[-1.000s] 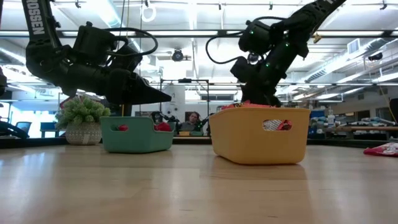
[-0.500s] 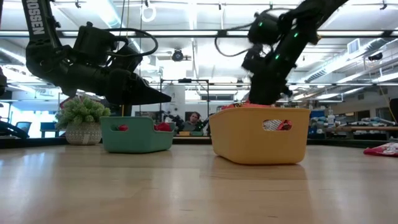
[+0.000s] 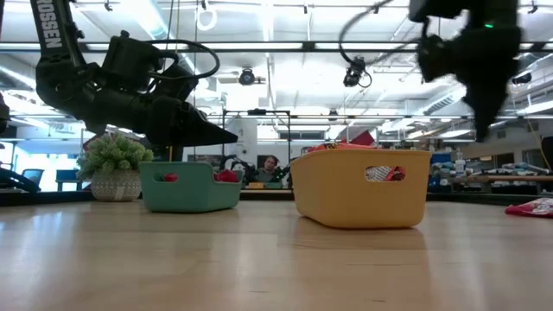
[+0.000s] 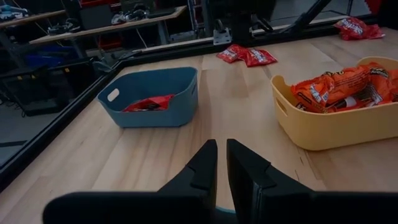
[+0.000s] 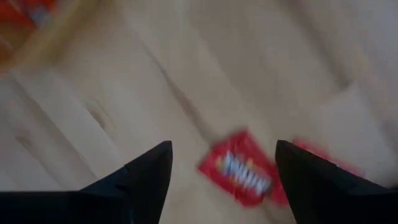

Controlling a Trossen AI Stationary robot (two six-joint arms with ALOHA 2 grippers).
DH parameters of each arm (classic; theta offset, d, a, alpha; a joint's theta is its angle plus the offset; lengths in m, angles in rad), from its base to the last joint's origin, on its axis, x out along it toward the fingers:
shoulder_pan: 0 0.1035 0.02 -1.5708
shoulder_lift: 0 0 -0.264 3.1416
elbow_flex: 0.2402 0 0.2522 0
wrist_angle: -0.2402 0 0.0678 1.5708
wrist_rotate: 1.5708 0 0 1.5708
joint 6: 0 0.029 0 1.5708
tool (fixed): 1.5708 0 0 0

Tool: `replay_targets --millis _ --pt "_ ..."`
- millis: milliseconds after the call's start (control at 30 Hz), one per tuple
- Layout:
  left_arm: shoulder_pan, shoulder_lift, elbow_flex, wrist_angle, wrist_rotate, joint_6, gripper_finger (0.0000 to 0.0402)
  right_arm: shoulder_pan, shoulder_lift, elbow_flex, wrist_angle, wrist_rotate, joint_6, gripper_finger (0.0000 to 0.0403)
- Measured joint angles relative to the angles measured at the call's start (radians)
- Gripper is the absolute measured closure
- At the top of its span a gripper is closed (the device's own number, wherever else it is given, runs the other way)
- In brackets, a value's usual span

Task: Sort candy
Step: Put the red candy into the blue bin

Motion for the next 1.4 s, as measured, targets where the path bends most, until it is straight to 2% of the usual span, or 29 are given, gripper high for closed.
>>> replay_targets --millis 167,300,467,633,767,867,1067,1133,1233,1300,1400 --pt "0.0 0.0 0.0 0.003 0.0 -0.003 0.0365 0.111 0.002 -0.111 -0.006 -0.036 0.175 0.0126" --pt "0.0 0.0 0.0 0.007 0.0 -0.003 0.0365 0.143 0.002 -0.201 0.015 -0.005 0.26 0.0128" --pt "0.0 0.0 0.0 0.007 0.0 -0.007 0.0365 0.146 0.002 -0.292 0.055 0.016 0.29 0.0136" --pt "0.0 0.0 0.0 0.007 0.0 -0.018 0.0365 0.146 0.002 -0.38 0.2 0.02 0.291 0.0147" --pt "0.0 0.0 0.0 0.007 0.0 -0.018 0.0365 0.145 -0.001 -0.413 0.266 0.021 0.295 0.018" --pt "0.0 0.0 0.0 0.007 0.0 -0.018 0.0365 0.145 0.003 -0.397 0.263 0.031 0.284 0.0232" --pt "0.0 0.0 0.0 0.011 0.0 -0.021 0.0365 0.138 0.003 -0.267 0.266 0.105 0.18 0.0376" --pt "0.0 0.0 0.0 0.014 0.0 -0.021 0.0365 0.124 0.003 -0.203 0.276 0.174 0.136 0.0387" --pt "0.0 0.0 0.0 0.014 0.0 -0.021 0.0365 0.081 0.003 -0.124 0.334 0.266 0.055 0.0366" --pt "0.0 0.0 0.0 0.014 0.0 -0.021 0.0365 0.042 0.003 -0.085 0.434 0.29 -0.032 0.0358" --pt "0.0 0.0 0.0 0.014 0.0 -0.021 0.0365 -0.023 0.023 -0.05 0.605 0.295 -0.186 0.0368"
